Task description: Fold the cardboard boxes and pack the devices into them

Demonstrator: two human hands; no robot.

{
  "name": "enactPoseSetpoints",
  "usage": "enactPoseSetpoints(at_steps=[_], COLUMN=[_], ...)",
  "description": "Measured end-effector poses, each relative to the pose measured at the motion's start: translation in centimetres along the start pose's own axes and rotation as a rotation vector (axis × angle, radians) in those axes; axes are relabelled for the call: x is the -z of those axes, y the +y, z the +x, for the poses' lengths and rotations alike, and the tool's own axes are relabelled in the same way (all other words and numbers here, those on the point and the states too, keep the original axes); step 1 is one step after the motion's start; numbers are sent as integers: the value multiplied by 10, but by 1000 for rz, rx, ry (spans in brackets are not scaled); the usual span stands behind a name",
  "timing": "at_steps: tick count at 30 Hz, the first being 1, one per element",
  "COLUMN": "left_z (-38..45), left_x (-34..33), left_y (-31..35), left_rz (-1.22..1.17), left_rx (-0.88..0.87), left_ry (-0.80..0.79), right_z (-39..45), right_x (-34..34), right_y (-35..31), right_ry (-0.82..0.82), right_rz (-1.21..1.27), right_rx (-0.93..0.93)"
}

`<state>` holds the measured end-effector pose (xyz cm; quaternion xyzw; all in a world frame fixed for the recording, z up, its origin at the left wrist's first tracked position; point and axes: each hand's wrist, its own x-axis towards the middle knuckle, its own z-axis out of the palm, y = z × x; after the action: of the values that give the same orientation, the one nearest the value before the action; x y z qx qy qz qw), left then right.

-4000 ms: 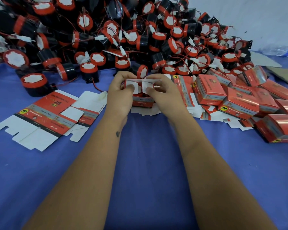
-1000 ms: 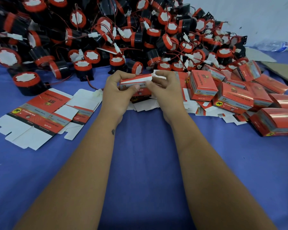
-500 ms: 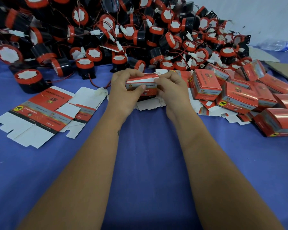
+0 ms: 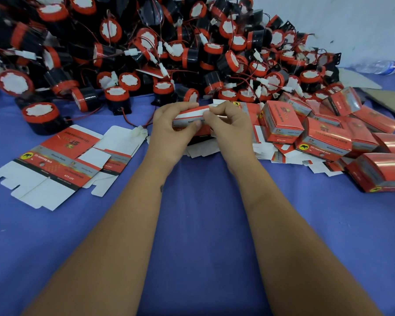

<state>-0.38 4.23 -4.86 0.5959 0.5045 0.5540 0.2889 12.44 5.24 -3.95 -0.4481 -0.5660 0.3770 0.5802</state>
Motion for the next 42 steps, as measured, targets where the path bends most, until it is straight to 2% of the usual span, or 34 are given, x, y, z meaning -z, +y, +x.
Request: enactPoseSetpoints(at_steps=[5, 9, 18, 26, 31, 38, 42], left_z=[0, 0, 0, 3, 3, -1, -1], left_x=[-3, -5, -2, -5, -7, -8, -7], left_y=[0, -1, -2, -5, -5, -3, -3], left_rz=[51, 59, -77, -54, -16, 26, 33], left_rx=[-33, -29, 13, 72, 50, 39, 22], left_ry=[42, 52, 90, 71, 73, 31, 31], right_z=[2, 6, 3, 2, -1, -4, -4], right_x=[0, 3, -3, -2, 6, 8, 7], right_y=[-3, -5, -4, -2, -2, 0, 2], right_ry=[45, 49, 51, 33, -90, -89, -79], right_rz=[249, 282, 62, 45, -28, -143, -163], right_rx=[-202, -264, -90, -146, 30, 156, 155])
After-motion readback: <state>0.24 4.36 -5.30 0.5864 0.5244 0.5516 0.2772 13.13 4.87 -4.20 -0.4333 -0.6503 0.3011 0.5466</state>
